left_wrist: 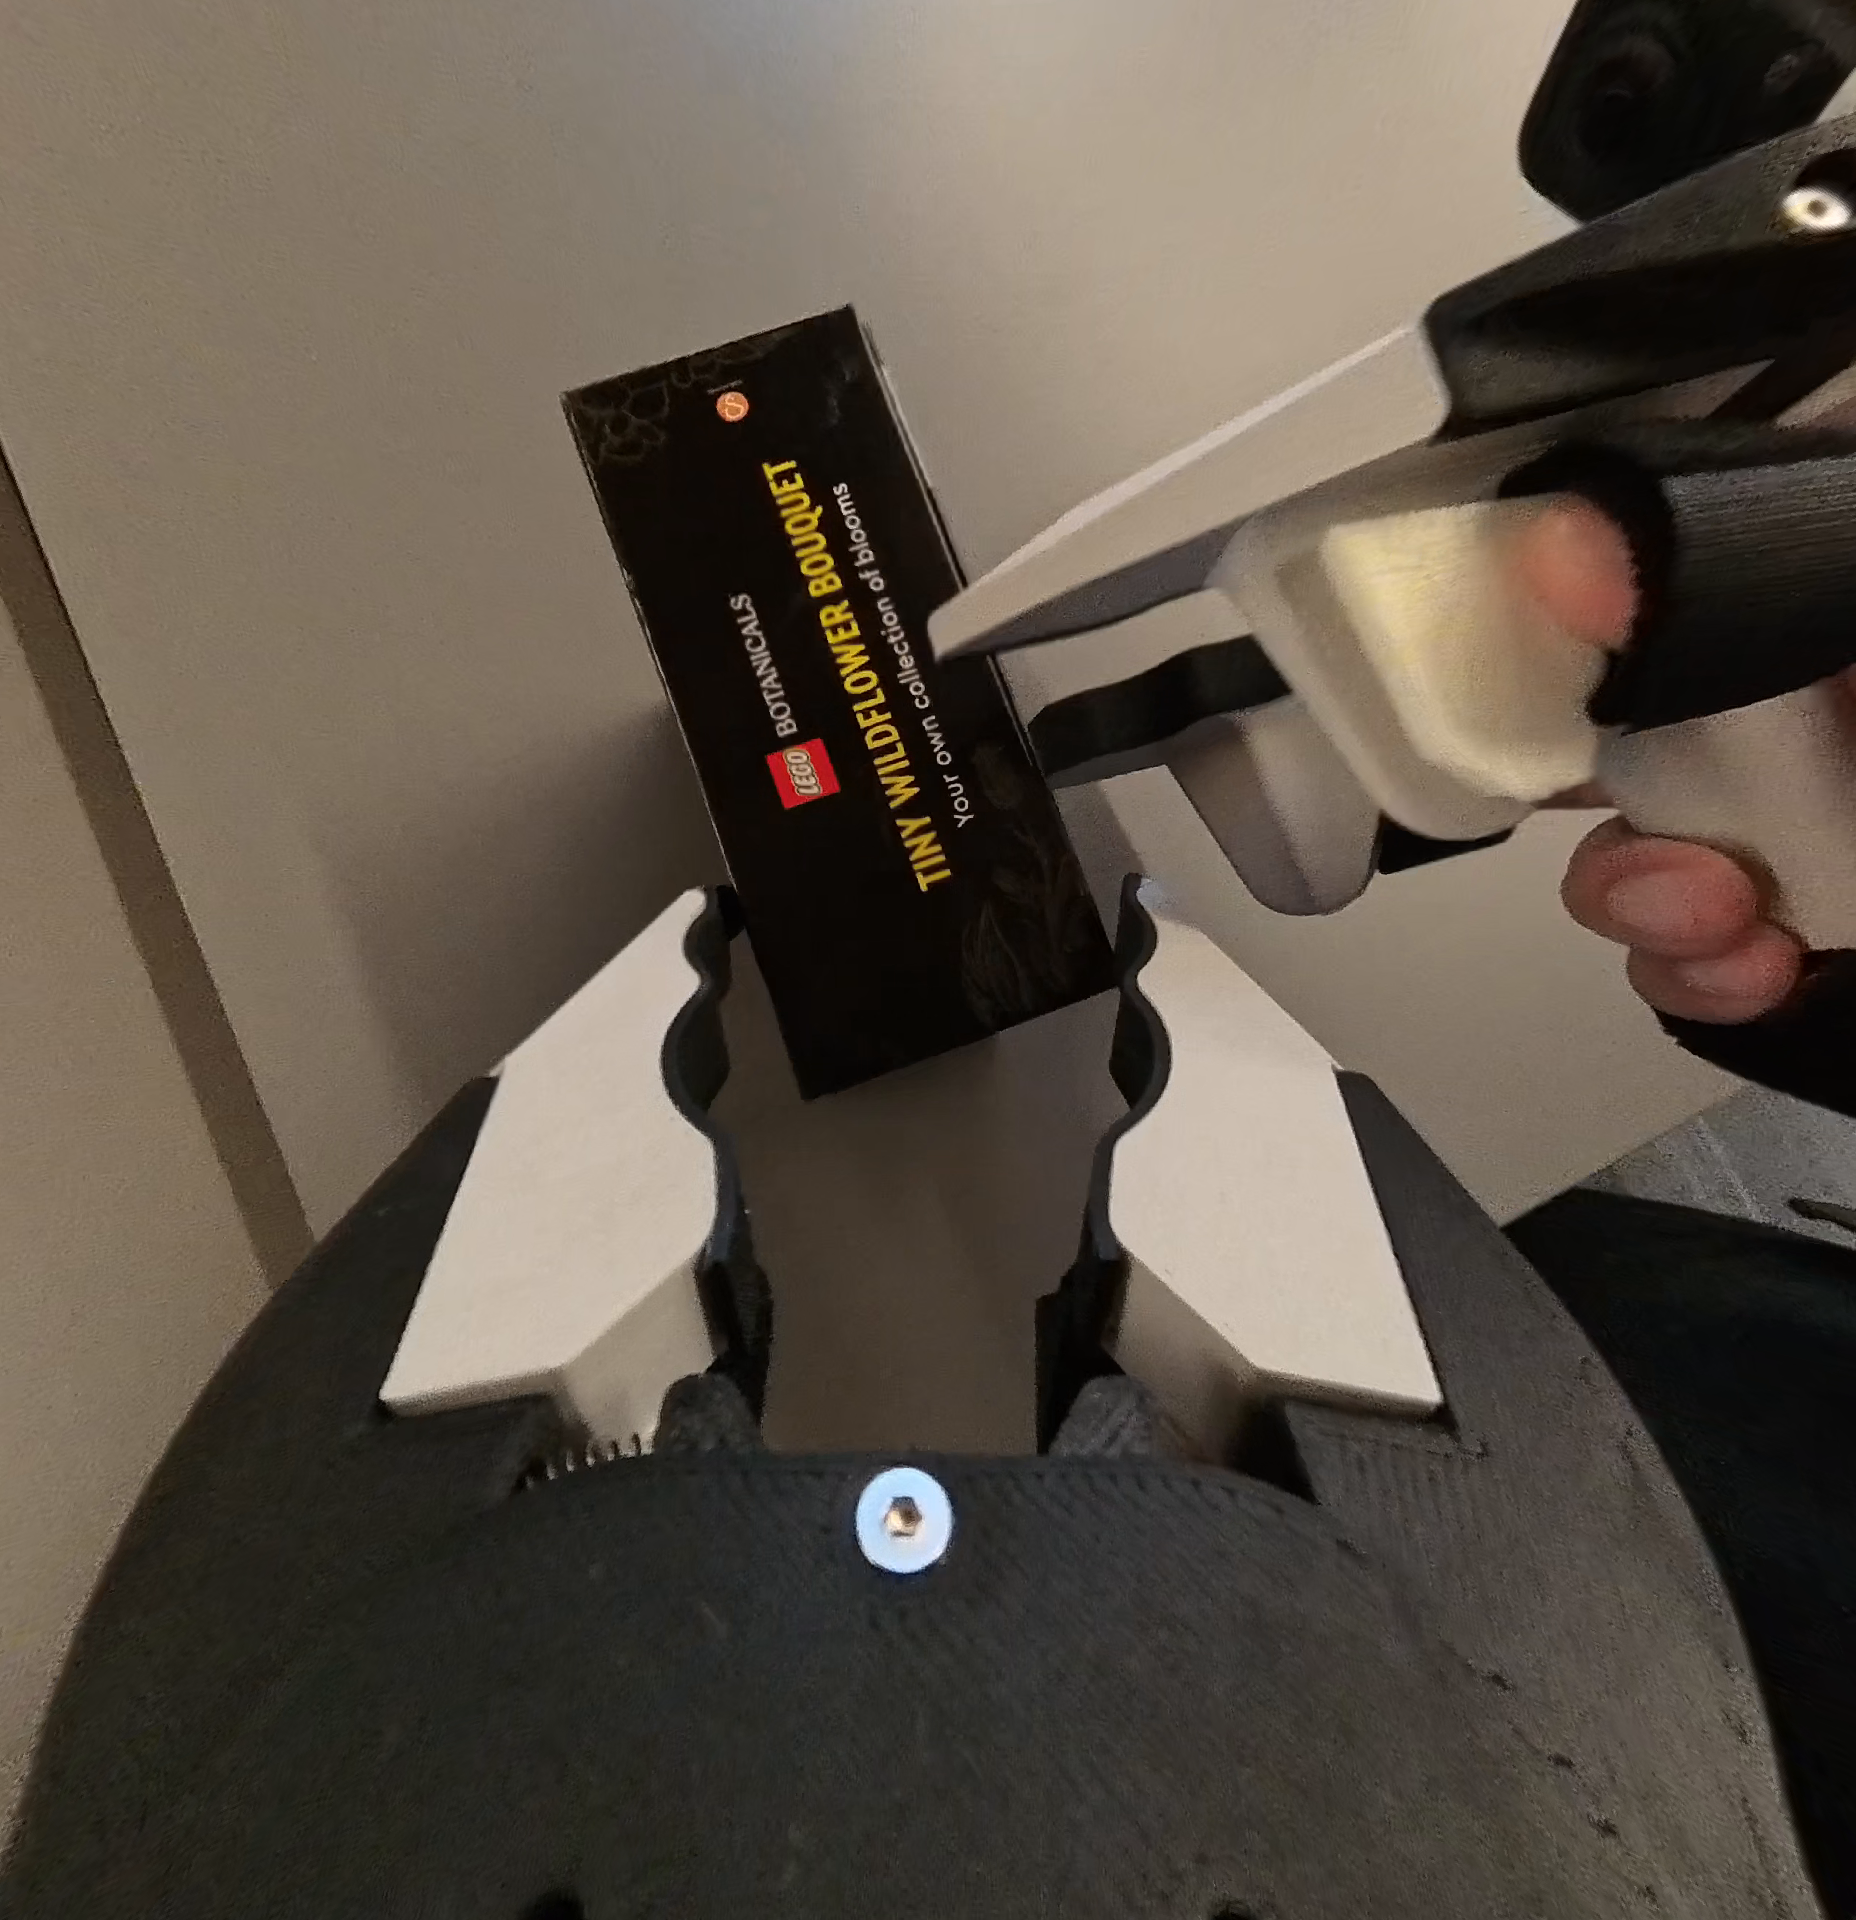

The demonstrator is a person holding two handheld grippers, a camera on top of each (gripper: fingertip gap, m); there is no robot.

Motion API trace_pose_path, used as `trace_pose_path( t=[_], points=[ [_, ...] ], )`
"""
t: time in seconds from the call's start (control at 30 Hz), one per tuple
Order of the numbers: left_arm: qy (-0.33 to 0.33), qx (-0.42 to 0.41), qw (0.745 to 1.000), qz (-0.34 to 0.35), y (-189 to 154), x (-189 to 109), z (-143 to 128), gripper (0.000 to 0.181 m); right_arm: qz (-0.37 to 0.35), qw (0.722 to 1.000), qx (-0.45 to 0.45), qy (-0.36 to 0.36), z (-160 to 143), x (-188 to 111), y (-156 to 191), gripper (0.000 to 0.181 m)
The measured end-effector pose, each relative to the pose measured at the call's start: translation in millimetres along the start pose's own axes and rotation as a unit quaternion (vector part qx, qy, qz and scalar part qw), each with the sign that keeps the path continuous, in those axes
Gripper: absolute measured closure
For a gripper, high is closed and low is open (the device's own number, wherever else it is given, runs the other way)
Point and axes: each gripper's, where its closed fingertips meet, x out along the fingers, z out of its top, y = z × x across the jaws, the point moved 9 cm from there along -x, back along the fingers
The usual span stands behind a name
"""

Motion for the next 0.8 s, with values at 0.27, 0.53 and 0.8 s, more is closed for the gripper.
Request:
trace_pose_path(
  t=[0.27, 0.53, 0.8],
  points=[
    [-0.004, 0.001, 1.0, 0.002, 0.5, 2.9, -0.6, 0.107, -0.032, 0.999, 0.005, -0.008, -0.7, -1.1, -8.3, 0.139],
    [-0.023, -0.041, 0.998, -0.045, 13.7, -8.6, 4.6, 0.116, -0.022, 1.0, 0.004, -0.002, -0.8, -2.7, -12.4, 0.139],
    [0.052, -0.046, 0.994, -0.087, 8.0, 11.0, 1.8, 0.088, -0.02, 1.0, 0.009, -0.009, -4.3, -2.7, -14.6, 0.136]
  ],
)
